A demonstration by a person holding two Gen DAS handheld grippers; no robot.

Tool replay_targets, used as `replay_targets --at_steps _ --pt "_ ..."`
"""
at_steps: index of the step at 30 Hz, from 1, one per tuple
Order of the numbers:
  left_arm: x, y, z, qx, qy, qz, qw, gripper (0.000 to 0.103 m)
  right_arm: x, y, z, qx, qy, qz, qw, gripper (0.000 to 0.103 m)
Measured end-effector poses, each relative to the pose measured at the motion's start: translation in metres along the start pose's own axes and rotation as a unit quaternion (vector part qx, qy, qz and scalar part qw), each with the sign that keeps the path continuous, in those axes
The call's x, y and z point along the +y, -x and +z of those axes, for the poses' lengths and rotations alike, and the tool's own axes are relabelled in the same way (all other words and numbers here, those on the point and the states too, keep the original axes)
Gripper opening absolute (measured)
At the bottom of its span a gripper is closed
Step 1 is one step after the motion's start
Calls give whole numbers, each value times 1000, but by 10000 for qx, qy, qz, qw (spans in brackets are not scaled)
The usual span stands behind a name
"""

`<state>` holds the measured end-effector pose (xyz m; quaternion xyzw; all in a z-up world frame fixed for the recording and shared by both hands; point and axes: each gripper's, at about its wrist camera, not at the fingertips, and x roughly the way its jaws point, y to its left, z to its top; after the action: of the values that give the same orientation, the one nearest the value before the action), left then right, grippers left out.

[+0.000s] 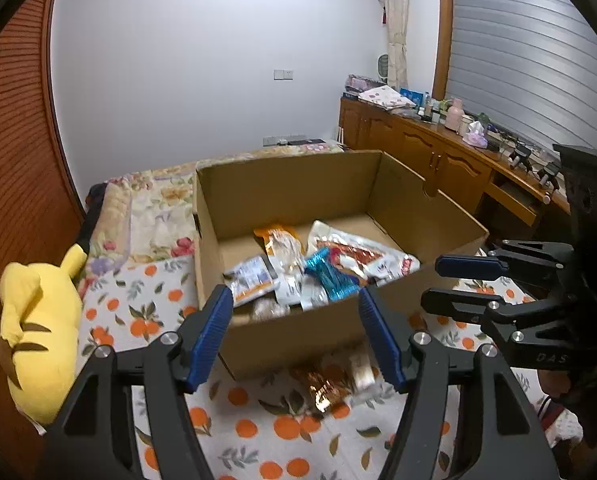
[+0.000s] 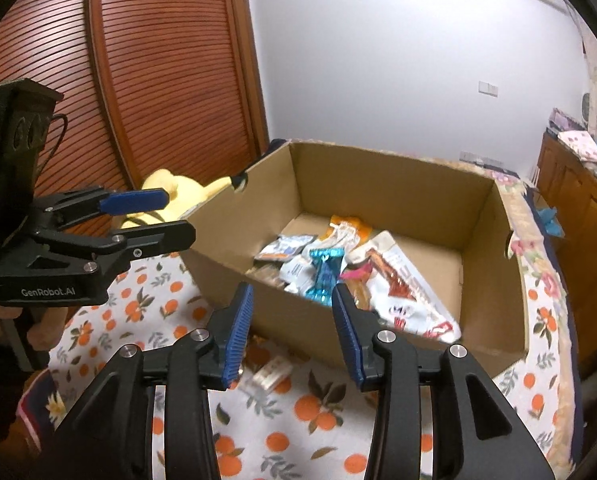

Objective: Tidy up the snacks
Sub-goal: 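Grasp the gold-wrapped candy with the left tool while the right tool grasps the white bar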

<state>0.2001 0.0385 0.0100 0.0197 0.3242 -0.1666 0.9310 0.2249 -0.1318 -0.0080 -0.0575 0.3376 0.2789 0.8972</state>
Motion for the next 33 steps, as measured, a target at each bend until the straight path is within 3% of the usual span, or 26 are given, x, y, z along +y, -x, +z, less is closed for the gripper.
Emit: replay_targets --at_steps 16,19,33 --pt "0 -23 -57 445 304 -65 9985 66 9 -45 -51 665 -195 206 9974 38" --pt "2 -29 -65 523 337 -56 9981 66 11 -55 -56 776 -216 203 9965 33" --pt "7 -45 -82 702 545 -28 9960 66 16 -86 -64 1124 -295 40 9932 34"
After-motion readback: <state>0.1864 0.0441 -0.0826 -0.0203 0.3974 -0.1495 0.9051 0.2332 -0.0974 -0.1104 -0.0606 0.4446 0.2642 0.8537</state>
